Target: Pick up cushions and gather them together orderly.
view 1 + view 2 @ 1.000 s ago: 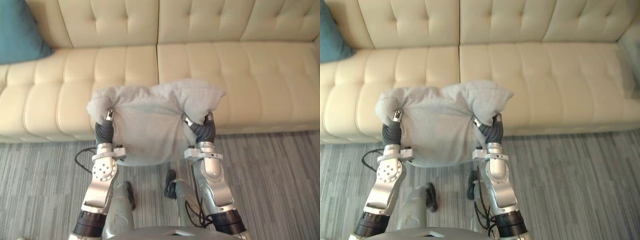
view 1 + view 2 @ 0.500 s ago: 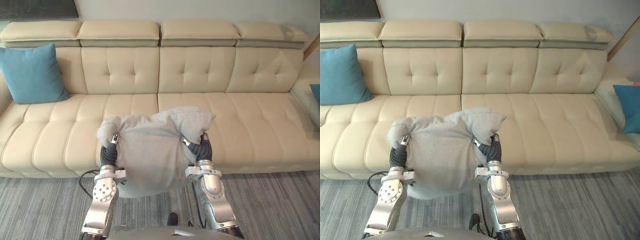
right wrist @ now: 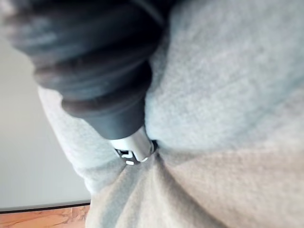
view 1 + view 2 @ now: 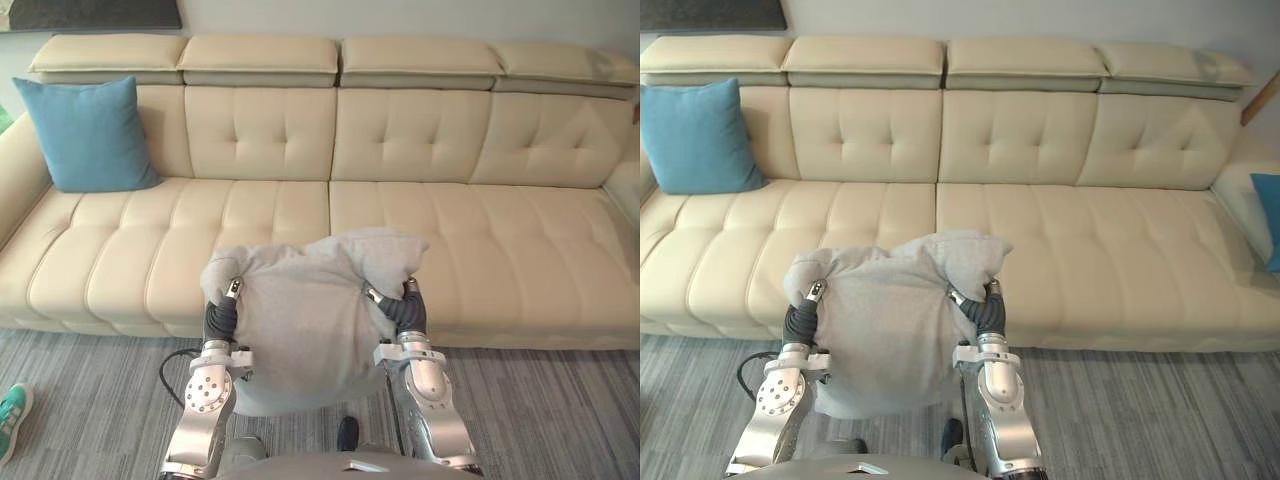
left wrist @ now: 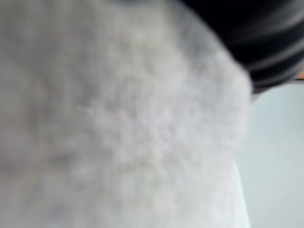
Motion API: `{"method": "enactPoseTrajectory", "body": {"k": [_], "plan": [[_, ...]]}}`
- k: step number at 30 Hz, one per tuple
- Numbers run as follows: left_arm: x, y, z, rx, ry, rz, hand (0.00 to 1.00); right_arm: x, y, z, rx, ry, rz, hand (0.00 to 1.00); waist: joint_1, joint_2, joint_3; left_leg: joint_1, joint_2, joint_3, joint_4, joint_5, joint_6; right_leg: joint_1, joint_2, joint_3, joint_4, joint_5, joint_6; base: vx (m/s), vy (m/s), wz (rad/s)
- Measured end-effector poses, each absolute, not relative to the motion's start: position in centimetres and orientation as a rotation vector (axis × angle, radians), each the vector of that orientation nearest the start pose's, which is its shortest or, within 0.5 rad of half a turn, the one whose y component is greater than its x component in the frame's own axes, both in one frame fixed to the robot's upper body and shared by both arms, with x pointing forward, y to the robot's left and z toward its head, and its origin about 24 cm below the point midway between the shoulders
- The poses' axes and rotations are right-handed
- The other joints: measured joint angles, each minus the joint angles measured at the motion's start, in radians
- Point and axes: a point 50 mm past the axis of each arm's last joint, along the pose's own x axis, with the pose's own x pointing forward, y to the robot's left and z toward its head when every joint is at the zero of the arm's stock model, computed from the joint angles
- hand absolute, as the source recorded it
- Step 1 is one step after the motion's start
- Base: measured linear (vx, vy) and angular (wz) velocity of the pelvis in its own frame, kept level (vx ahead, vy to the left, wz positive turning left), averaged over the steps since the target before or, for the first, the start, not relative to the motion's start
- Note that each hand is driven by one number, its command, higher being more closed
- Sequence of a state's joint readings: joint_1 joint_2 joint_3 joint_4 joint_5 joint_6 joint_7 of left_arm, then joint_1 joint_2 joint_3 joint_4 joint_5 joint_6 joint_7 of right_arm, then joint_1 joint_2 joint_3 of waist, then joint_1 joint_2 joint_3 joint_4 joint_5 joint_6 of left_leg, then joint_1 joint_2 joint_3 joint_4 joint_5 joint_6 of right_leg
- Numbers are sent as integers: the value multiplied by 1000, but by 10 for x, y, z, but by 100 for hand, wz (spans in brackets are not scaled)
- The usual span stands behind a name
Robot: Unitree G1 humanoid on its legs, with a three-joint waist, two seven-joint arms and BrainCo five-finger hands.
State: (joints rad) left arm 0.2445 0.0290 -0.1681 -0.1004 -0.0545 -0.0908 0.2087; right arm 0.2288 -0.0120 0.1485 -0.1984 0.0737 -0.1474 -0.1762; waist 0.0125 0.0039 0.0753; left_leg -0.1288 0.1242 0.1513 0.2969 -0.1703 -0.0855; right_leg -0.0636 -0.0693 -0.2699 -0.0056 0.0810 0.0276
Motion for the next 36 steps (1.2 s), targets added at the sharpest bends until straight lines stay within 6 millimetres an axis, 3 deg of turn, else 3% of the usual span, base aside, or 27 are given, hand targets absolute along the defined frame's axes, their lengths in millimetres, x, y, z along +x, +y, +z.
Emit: {"method": "enactPoseTrajectory", "body": {"k": [2, 4, 5, 6, 7, 8, 9, 10, 12, 14, 15, 17, 19, 20, 21, 22, 25, 27, 30, 32, 33, 34, 35, 36], "plan": [[202, 138, 28, -62, 18, 113, 100, 207, -138, 65, 113, -174, -96, 100, 3, 0, 1, -16, 2, 8, 16, 7, -13, -30, -4, 12, 36, -28, -3, -5, 30, 4], [204, 139, 39, -69, -33, 120, 100, 207, -136, 78, 124, -229, -92, 100, 12, -10, 18, -68, 13, 29, 126, 13, -50, -40, -19, 28, 52, -37, -5, -21, 65, 4], [203, 140, 41, -67, -43, 121, 100, 208, -136, 81, 122, -241, -89, 100, 17, -25, 33, -112, 21, 61, 197, -17, -39, -38, -37, 39, 62, -46, 0, -103, 76, -10], [202, 138, 44, -75, -52, 119, 100, 208, -137, 83, 122, -252, -93, 100, 22, -21, 29, -124, 26, 75, 143, -34, -20, -43, -47, 51, 52, -51, 5, -100, 63, -52], [200, 135, 44, -112, -53, 138, 100, 208, -139, 89, 103, -279, -81, 100, 45, 59, 14, -141, 102, 84, 43, -24, -42, -61, 19, 47, 128, -104, -10, -29, 34, -56], [200, 135, 45, -113, -60, 140, 100, 209, -138, 90, 105, -283, -81, 100, 47, 70, 22, -149, 122, 95, 72, -7, -40, -97, 24, 44, 273, -137, -32, 66, 11, -48], [201, 139, 46, -91, -72, 136, 100, 208, -135, 84, 122, -255, -86, 100, 38, 17, 36, -141, 110, 115, 178, -19, -32, -78, -28, 66, 392, -312, 34, 79, 21, -14], [199, 139, 43, -92, -55, 139, 100, 207, -135, 81, 119, -240, -84, 100, 37, 14, 34, -143, 110, 100, 200, -43, -33, -66, -25, 72, 383, -315, 36, 110, 80, -25], [194, 142, 38, -87, -29, 145, 100, 206, -132, 79, 119, -227, -69, 100, 35, -3, 4, -162, 80, 96, 208, -65, 9, -94, -27, 133, 372, -317, 45, 138, 164, -41], [193, 146, 34, -73, -13, 151, 100, 213, -129, 69, 111, -194, -48, 100, 33, -47, -36, -189, 26, 147, 189, -95, 38, -182, -66, 214, 402, -329, 76, 235, 238, -59], [192, 148, 26, -71, 20, 160, 100, 218, -127, 60, 101, -158, -30, 100, 21, -53, -41, -190, 10, 175, 191, -109, 47, -190, -79, 241, 384, -320, 91, 240, 256, -60], [191, 154, 16, -60, 61, 181, 100, 223, -123, 47, 89, -104, 3, 100, 19, -54, -45, -190, -12, 208, 200, -109, 67, -193, -91, 287, 315, -267, 113, 250, 252, -73], [190, 159, 13, -52, 75, 199, 100, 224, -119, 39, 81, -67, 29, 100, 32, -46, -52, -218, -24, 197, 257, -104, 75, -169, -105, 314, 215, -173, 93, 293, 288, -81], [196, 158, 18, -47, 50, 183, 100, 227, -122, 41, 74, -77, 25, 100, 28, -53, -50, -309, -33, 150, 363, -106, 98, -181, -138, 318, 210, -162, 95, 259, 317, -50], [199, 154, 20, -56, 39, 173, 100, 231, -125, 44, 57, -92, 28, 100, 29, -32, -61, -287, -50, 110, 193, -105, 89, -201, -132, 312, 226, -165, 100, 180, 290, -30], [202, 155, 19, -52, 42, 174, 100, 236, -124, 43, 51, -90, 35, 100, 21, -54, -64, -255, -86, 147, 145, -81, 129, -240, -166, 317, 297, -177, 116, 201, 240, -26], [201, 158, 17, -43, 52, 182, 100, 237, -124, 37, 45, -64, 44, 100, 14, -40, -57, -147, -97, 142, 91, -94, 157, -302, -166, 264, 590, -180, 84, 255, 172, -4], [199, 161, 16, -25, 56, 181, 100, 236, -122, 33, 56, -45, 42, 100, 9, -18, -43, -32, -98, 119, 13, -95, 159, -327, -130, 193, 747, -280, 36, 246, 52, 12], [199, 163, 16, -20, 56, 178, 100, 236, -122, 32, 61, -44, 44, 100, -16, -4, -32, 56, -96, 96, -33, -95, 159, -387, -73, 118, 657, -324, 4, 242, -55, 23], [199, 163, 14, -17, 60, 165, 100, 235, -122, 32, 62, -42, 54, 100, -26, -6, -19, 118, -91, 93, -38, -110, 133, -390, -23, 83, 469, -237, -11, 275, -116, 30], [199, 164, 14, -9, 61, 163, 100, 234, -121, 31, 64, -39, 61, 100, -30, -28, -19, 152, -108, 85, -30, -139, 98, -361, -5, 73, 309, -32, -39, 278, -125, 23], [201, 163, 12, -13, 67, 162, 100, 234, -123, 31, 50, -42, 67, 100, -28, -25, -10, 167, -118, 61, -16, -183, 85, -343, -6, 60, 288, 27, -63, 308, -134, 4], [203, 157, 11, -41, 69, 158, 100, 236, -128, 33, 26, -50, 69, 100, -16, 14, 1, 162, -79, 59, 5, -191, 79, -329, 25, 61, 268, 27, -67, 202, -102, -4], [205, 155, 13, -45, 62, 147, 100, 236, -131, 34, 17, -52, 69, 100, -16, 26, 7, 162, -70, 45, 1, -191, 79, -317, 37, 52, 247, 24, -68, 235, -142, -1]]}}
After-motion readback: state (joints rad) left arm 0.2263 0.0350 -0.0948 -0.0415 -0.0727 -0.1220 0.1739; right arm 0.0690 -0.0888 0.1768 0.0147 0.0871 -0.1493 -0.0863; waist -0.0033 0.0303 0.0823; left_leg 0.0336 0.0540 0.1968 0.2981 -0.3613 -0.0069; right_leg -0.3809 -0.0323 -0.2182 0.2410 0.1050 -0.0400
